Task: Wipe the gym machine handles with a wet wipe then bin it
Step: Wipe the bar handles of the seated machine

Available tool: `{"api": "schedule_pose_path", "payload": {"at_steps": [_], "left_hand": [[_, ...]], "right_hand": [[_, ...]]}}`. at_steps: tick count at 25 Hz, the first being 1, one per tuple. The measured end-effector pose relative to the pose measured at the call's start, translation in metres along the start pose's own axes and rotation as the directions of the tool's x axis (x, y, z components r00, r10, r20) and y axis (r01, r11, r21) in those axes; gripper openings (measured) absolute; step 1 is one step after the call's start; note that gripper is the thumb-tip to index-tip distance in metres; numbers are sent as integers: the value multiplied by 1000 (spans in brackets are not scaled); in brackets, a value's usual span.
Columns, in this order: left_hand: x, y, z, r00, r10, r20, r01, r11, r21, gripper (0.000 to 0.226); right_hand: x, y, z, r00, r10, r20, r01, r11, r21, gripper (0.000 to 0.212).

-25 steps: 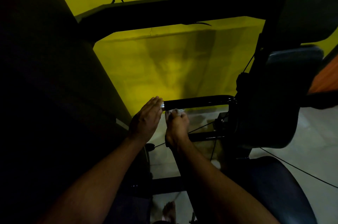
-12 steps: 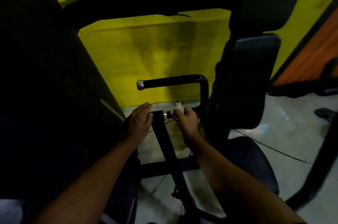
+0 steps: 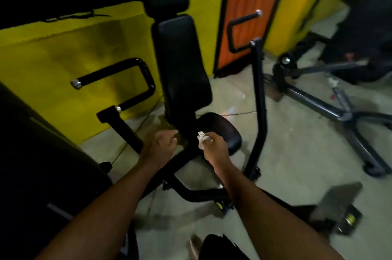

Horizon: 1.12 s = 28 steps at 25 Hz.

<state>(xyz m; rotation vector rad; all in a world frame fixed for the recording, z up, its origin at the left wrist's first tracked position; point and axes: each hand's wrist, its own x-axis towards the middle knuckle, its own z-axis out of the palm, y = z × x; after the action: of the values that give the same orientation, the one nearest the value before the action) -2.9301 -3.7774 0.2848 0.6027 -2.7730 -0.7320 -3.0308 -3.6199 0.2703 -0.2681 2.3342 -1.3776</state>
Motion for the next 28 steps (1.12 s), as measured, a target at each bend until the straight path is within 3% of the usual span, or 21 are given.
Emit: {"api": "schedule_pose_path", "payload": {"at_steps": [5, 11, 14, 19, 23, 28], "left_hand": [[-45, 91, 48, 990, 118, 77, -121, 992, 37, 34], [-77, 246, 87, 972, 229, 52, -232, 970, 72, 34], [-111, 343, 139, 958, 266, 106, -273, 960, 60, 35], [-146, 460, 210, 929, 294, 224, -320, 943, 88, 35], [-122, 509, 248, 943, 260, 205, -288, 951, 116, 36], [-36, 544, 290, 962, 214, 167, -238, 961, 142, 36]], "right_hand": [[-73, 71, -90, 980, -36, -194, 33, 999, -19, 21], [-132, 96, -274, 898, -151, -414, 149, 988, -38, 13], [-176, 158, -371, 901, -139, -410, 108, 989, -98, 9], [-208, 230, -493, 926, -17, -377, -4, 999, -54, 22], [-170, 251, -549, 937, -65, -342, 34, 995, -96, 11], [-70, 255, -597, 972, -74, -224, 48, 991, -122, 18]]}}
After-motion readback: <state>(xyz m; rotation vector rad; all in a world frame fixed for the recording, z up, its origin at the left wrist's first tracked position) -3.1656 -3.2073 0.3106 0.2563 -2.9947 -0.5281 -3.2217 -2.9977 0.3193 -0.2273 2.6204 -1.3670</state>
